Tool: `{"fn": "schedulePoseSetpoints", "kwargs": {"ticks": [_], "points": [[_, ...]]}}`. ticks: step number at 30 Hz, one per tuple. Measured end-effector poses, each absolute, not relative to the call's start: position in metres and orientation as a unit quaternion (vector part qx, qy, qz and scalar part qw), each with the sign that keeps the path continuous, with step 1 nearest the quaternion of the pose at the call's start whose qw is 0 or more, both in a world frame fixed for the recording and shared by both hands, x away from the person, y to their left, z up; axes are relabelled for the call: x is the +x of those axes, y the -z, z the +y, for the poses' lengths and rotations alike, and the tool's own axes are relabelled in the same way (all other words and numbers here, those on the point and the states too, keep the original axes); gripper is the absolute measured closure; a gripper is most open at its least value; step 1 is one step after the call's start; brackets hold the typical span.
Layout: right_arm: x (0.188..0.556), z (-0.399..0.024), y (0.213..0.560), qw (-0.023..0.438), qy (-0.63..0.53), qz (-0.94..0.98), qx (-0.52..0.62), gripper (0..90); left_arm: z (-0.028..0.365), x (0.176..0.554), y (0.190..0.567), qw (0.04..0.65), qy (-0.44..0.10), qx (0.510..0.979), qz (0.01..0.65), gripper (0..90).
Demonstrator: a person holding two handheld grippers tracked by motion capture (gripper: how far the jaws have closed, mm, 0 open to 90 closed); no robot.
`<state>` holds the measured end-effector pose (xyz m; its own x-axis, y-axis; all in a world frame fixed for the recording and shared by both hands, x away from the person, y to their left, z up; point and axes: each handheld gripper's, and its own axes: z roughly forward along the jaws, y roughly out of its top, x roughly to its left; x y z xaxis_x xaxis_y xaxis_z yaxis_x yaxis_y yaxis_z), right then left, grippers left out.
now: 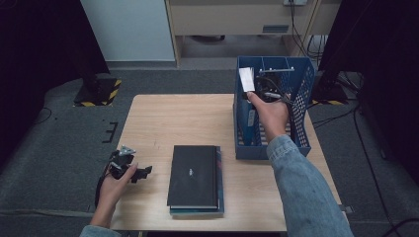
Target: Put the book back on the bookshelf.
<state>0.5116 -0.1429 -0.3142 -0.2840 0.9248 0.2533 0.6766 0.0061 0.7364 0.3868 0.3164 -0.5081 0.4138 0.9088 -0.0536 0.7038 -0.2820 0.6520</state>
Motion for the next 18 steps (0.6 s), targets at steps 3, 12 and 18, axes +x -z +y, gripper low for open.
{"fn": "schedulePoseSetpoints", "kwargs": {"ticks": [3,12,18], "points": [[0.511,-0.140,0.316,0.152,-0.406,0.695,0.574,49.4,0.317,0.387,0.509,0.306,-0.167,0.783,0.515,5.0],[0.510,-0.132,0.318,0.143,-0.412,0.701,0.564,47.5,0.316,0.387,0.508,0.307,-0.164,0.785,0.512,5.0],[0.506,-0.134,0.324,0.155,-0.416,0.706,0.551,38.9,0.316,0.387,0.509,0.307,-0.160,0.786,0.513,4.7]]}}
